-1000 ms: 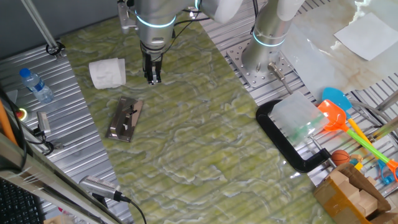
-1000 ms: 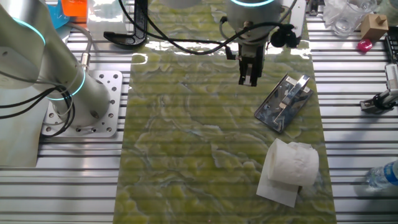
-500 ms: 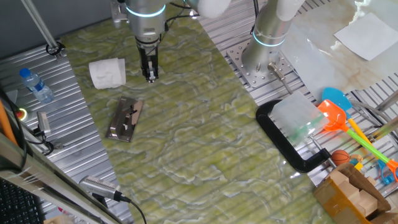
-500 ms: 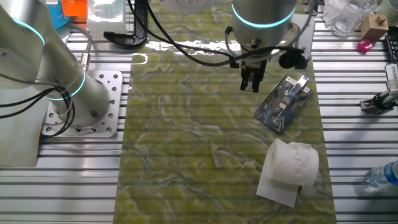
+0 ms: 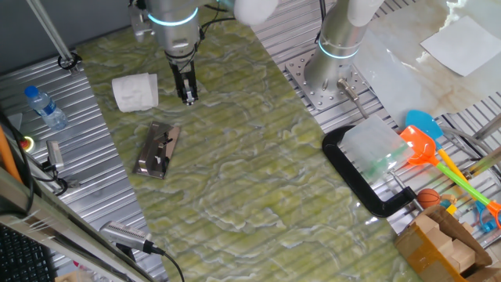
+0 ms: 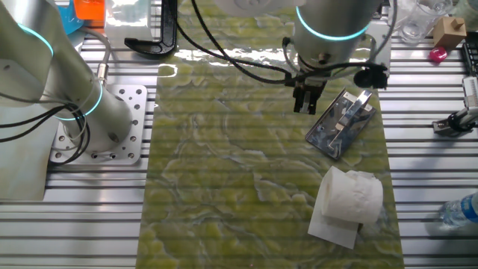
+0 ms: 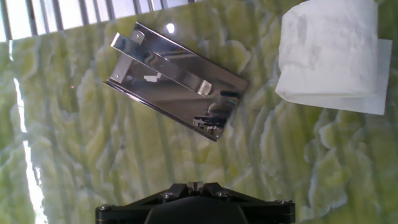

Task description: Put the toilet paper on its holder

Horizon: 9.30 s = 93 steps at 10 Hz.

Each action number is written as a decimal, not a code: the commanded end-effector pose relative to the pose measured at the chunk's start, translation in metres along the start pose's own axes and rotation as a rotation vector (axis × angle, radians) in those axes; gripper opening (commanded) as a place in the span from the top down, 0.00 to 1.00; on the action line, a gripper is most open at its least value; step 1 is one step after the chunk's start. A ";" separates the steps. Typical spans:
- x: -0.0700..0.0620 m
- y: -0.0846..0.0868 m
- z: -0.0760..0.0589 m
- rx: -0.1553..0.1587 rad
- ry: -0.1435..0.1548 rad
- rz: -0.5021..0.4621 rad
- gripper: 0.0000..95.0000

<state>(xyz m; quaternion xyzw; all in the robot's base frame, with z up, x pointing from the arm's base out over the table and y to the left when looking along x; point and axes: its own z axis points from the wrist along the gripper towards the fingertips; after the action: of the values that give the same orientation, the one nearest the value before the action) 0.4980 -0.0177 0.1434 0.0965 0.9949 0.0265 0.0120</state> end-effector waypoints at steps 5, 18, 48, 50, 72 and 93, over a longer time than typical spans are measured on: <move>0.000 -0.033 0.006 0.013 -0.002 0.012 1.00; -0.047 -0.087 0.005 0.030 0.071 0.036 1.00; -0.053 -0.111 0.007 -0.011 0.033 -0.165 1.00; -0.050 -0.112 0.009 -0.002 0.033 -0.544 1.00; -0.056 -0.110 0.004 0.170 0.093 -1.151 1.00; -0.056 -0.111 0.004 0.179 0.029 -0.779 0.20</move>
<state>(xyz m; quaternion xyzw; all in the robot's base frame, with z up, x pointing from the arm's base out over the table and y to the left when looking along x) 0.5302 -0.1371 0.1343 -0.2875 0.9551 -0.0714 -0.0024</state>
